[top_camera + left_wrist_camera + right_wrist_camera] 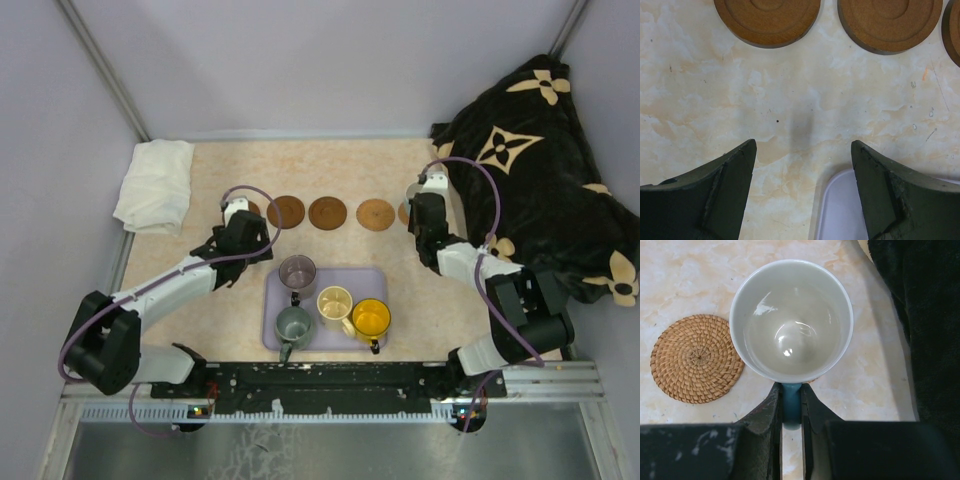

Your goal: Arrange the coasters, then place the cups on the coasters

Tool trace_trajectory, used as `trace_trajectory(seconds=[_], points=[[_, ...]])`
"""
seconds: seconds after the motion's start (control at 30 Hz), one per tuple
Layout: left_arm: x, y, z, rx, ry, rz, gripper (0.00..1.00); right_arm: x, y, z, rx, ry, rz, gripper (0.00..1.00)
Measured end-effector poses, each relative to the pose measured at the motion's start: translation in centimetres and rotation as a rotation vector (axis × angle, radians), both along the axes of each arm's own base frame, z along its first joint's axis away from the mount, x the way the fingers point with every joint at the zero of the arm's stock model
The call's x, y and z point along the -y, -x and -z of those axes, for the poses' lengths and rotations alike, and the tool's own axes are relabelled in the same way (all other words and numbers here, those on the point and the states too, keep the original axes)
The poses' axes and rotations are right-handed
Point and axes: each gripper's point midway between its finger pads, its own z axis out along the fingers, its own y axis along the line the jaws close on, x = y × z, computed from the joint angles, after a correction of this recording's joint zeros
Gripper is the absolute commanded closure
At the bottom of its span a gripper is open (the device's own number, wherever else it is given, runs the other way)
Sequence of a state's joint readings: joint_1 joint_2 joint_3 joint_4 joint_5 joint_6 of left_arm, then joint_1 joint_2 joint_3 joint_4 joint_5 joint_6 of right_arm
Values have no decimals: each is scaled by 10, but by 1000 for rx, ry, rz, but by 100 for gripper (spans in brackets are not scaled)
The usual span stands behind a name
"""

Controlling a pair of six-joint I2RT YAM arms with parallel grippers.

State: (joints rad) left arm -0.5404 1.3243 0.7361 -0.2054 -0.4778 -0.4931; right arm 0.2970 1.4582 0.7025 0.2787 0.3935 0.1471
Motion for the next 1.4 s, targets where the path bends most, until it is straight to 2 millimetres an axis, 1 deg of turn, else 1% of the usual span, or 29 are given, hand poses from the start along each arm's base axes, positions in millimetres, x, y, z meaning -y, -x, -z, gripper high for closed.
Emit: trace_trajectory(seconds=[0.17,0.33,0.4,0.6,0.63,0.93,1.0,1.03,1.1,1.27,1.33,1.4], points=[[1,0,2,-4,-1,2,18,0,0,0,12,-13,5,100],[1,0,2,-5,1,4,18,0,0,0,12,-18,8,80],[1,0,2,-6,2,5,18,-1,-1,0,14,-24,11,75],[2,0,2,-7,4,6,18,-1,-2,-5,32,-39,16,52],[2,0,2,-7,4,7,18,-1,-2,-6,34,-39,16,50],[3,0,2,-9,8,11,18,0,-2,-10,42,-38,19,47],[3,0,2,-9,8,11,18,0,-2,-11,46,-37,23,46],[3,0,2,-9,9,11,18,1,-1,-13,51,-37,28,43],[3,0,2,-9,9,12,18,4,0,-17,59,-33,41,43],[3,0,3,-10,10,13,19,10,3,-34,95,-31,68,44],[4,1,3,-11,11,13,19,11,4,-36,99,-32,69,45],[4,1,3,-11,12,15,19,11,5,-34,87,-29,70,47]])
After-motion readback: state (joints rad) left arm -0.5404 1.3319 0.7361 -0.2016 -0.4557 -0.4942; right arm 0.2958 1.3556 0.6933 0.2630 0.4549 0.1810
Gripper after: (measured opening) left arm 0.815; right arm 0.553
